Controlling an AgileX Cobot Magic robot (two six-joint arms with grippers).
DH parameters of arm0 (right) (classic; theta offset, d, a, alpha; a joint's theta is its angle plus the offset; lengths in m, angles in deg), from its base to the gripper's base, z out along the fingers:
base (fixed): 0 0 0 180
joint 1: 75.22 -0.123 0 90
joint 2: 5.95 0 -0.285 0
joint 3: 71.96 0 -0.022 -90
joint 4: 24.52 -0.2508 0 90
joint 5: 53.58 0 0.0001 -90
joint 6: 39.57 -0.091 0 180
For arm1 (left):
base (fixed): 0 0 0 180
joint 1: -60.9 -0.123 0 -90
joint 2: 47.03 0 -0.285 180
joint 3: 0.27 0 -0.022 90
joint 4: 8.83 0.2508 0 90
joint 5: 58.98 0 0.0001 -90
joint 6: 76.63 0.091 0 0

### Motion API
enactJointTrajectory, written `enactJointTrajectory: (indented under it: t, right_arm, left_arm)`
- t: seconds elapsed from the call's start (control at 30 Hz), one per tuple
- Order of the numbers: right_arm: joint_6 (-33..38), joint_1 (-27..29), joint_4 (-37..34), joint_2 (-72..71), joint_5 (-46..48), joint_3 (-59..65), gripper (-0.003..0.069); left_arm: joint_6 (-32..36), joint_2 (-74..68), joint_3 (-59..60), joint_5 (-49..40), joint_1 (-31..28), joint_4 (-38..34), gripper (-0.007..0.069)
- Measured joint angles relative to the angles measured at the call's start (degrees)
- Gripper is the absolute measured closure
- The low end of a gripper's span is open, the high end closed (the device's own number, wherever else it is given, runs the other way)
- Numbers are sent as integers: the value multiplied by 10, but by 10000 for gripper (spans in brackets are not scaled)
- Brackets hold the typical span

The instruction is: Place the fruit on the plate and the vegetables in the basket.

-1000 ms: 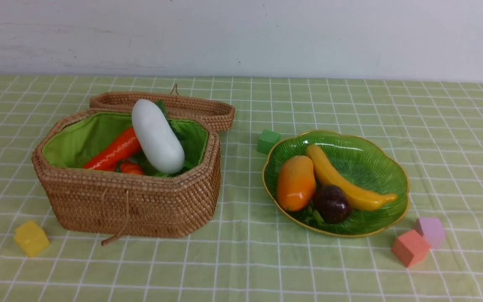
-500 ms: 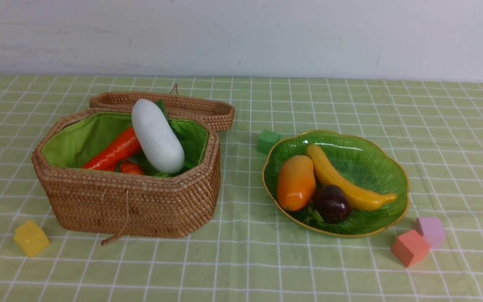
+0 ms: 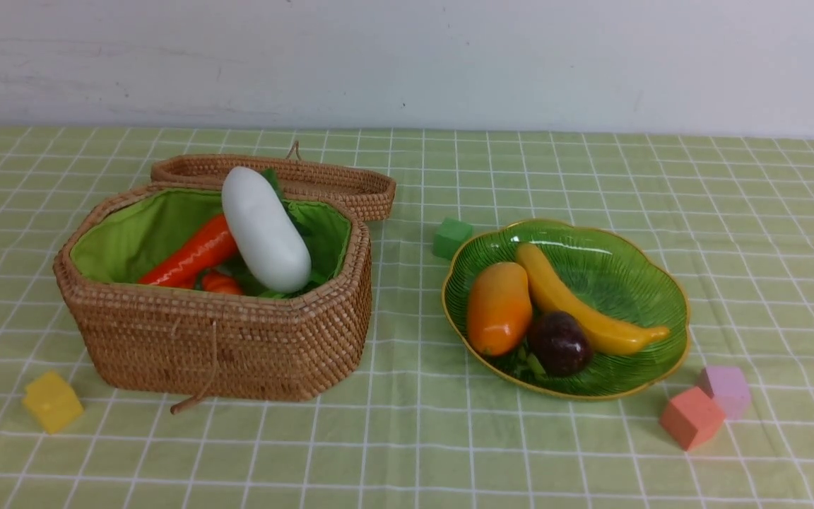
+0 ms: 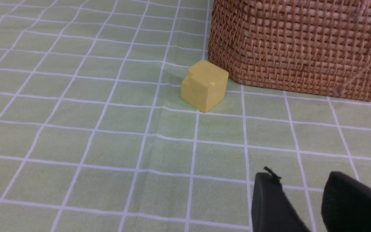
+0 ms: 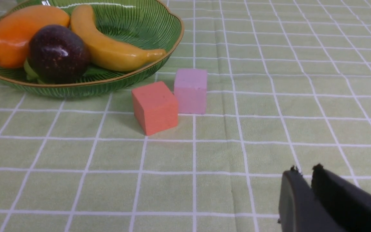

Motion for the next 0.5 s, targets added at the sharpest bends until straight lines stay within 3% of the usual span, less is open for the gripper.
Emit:
enactJointTrajectory:
  t: [0.5]
  right_arm:
    - [0,0,0,0,0,0,552]
  left_arm:
    - [0,0,0,0,0,0,386]
